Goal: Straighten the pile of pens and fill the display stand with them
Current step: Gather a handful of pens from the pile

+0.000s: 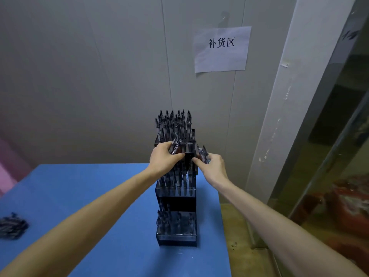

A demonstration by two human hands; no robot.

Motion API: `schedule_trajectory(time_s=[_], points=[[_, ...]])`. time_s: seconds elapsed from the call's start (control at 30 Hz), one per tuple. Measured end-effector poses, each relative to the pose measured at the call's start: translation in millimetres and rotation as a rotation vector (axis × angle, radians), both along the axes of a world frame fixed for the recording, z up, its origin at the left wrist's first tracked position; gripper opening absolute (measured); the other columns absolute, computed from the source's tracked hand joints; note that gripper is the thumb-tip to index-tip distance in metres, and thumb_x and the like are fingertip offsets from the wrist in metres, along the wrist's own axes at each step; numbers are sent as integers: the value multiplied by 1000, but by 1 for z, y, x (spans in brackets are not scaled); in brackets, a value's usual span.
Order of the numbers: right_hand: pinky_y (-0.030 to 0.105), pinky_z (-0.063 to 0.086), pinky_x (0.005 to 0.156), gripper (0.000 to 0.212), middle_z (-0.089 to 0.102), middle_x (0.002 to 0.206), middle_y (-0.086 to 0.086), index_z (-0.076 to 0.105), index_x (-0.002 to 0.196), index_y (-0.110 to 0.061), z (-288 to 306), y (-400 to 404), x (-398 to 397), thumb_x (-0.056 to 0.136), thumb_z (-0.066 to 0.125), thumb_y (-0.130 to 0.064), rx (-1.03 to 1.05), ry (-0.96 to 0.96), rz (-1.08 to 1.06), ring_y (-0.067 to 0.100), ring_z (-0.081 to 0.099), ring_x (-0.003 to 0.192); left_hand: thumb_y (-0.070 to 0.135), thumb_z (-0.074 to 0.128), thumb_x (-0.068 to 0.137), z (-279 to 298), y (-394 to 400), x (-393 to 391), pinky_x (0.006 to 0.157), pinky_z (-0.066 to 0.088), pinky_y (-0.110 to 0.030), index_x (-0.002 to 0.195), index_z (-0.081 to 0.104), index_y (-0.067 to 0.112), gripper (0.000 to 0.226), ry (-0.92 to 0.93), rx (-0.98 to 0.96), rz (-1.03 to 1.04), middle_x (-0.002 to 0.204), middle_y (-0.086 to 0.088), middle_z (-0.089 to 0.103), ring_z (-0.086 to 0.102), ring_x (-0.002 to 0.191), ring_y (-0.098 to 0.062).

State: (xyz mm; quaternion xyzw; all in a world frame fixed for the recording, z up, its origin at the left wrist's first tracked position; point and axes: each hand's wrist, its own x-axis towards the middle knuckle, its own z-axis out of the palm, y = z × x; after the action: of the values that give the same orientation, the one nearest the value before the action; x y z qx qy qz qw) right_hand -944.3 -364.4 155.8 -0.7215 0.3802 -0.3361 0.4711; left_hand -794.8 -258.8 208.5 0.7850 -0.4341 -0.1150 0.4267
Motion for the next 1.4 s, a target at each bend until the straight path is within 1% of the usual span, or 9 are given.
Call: schedule_trajectory(time_s=[0.17, 0.23, 0.37, 0.53, 0.63, 0.73, 0.9, 1.1, 1.4], points=[[29, 51, 68, 8, 72, 77, 1, 74, 85, -23, 4, 7, -2, 87, 79, -29, -48, -17, -15, 17, 62, 68, 23, 80, 83, -2, 5, 1, 63, 54, -36, 77, 69, 25, 13, -38, 25, -13, 67, 6, 69, 61, 61, -13], [30, 50, 68, 10, 72, 78, 3, 74, 82, -21, 3, 8, -3, 85, 80, -28, -19, -20, -19, 16, 61, 68, 24, 79, 83, -4, 5, 0, 58, 49, -31, 72, 65, 27, 18, -95, 61, -15, 64, 9, 65, 61, 61, -13], [20, 47, 66, 9, 74, 77, -10, 77, 83, -23, -2, 11, -5, 82, 84, -28, 26, -20, -6, 3, 65, 70, 29, 78, 82, -3, 3, -1, 54, 38, -27, 67, 58, 25, 25, -180, 141, -1, 62, 9, 61, 58, 62, -14], [10, 34, 48, 17, 59, 55, -16, 71, 73, -25, -8, 12, -6, 85, 83, -26, -39, 52, 2, -5, 48, 47, 30, 79, 80, -1, -2, 5, 56, 41, -27, 64, 56, 23, 29, -210, 211, 0, 59, 9, 58, 55, 58, -14], [10, 34, 49, 13, 62, 62, -14, 75, 80, -18, -8, 8, -5, 85, 83, -27, -43, 47, -13, -3, 48, 47, 29, 79, 80, 2, -6, 8, 55, 42, -26, 67, 59, 22, 25, -193, 225, -6, 60, 7, 60, 57, 58, -14], [20, 30, 50, 28, 54, 60, -8, 68, 74, -10, -11, 6, -3, 84, 83, -30, -82, 87, -8, 5, 38, 50, 35, 80, 79, 0, -7, 10, 57, 46, -26, 76, 68, 20, 20, -192, 235, 0, 64, 6, 65, 60, 61, -14], [22, 24, 50, 41, 41, 54, -12, 52, 59, -20, -7, 1, -3, 84, 83, -29, -140, 120, 65, 6, 30, 50, 38, 81, 78, -3, -8, 11, 55, 40, -26, 71, 65, 20, 25, -179, 238, 9, 61, 8, 61, 57, 59, -14], [17, 27, 47, 31, 45, 54, -11, 66, 71, -6, -8, -7, -5, 84, 83, -28, -154, 138, 62, 4, 34, 48, 34, 83, 77, -9, -8, 17, 57, 46, -29, 72, 68, 18, 23, -90, 180, -31, 60, 6, 64, 56, 56, -14], [20, 28, 51, 33, 51, 62, -5, 71, 80, -4, -8, -13, -3, 82, 84, -34, -151, 146, 101, 6, 36, 54, 33, 82, 76, -9, -4, 17, 55, 44, -27, 73, 70, 19, 18, -82, 86, -33, 57, 6, 63, 55, 54, -12]])
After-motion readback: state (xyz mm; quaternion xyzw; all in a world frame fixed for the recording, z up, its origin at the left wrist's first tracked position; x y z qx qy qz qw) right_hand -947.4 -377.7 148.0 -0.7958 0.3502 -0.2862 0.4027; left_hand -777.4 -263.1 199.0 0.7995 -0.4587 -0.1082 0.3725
